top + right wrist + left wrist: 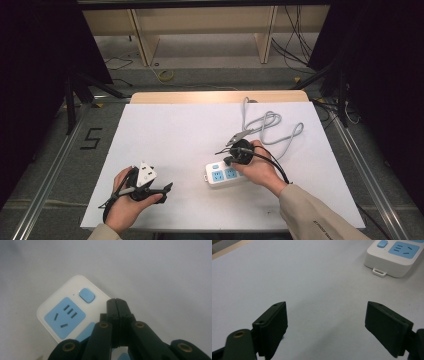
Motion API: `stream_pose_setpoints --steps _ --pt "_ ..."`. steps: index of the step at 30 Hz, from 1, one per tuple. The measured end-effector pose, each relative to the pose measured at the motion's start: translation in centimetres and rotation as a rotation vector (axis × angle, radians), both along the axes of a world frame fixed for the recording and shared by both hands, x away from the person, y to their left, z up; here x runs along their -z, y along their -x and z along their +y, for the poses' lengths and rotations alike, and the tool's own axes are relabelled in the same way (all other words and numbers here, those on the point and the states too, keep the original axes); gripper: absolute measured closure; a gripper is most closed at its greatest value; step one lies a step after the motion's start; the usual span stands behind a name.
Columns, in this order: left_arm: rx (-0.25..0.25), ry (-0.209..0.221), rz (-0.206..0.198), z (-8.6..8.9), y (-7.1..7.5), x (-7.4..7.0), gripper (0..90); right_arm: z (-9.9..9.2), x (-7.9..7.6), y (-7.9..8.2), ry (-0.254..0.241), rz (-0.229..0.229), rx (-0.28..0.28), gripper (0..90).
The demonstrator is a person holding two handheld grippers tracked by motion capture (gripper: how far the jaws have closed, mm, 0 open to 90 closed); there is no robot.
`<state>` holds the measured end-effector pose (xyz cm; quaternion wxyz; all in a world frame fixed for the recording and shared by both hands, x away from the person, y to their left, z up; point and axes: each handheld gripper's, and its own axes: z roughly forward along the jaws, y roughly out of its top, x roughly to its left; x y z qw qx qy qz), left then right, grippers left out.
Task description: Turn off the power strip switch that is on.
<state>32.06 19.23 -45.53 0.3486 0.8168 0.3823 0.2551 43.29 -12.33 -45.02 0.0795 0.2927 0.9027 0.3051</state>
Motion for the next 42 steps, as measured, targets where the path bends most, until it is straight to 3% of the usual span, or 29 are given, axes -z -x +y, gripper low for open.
stream_pose_setpoints --steps 21,42 --pt "0.002 -0.003 0.002 -0.04 0.04 -0.01 17.8 0.83 -0.34 -0.22 0.046 0.029 0.017 90.0" --pt "0.004 -0.004 0.005 -0.08 0.02 0.04 17.8 0.83 -0.38 -0.25 0.044 0.049 0.033 90.0"
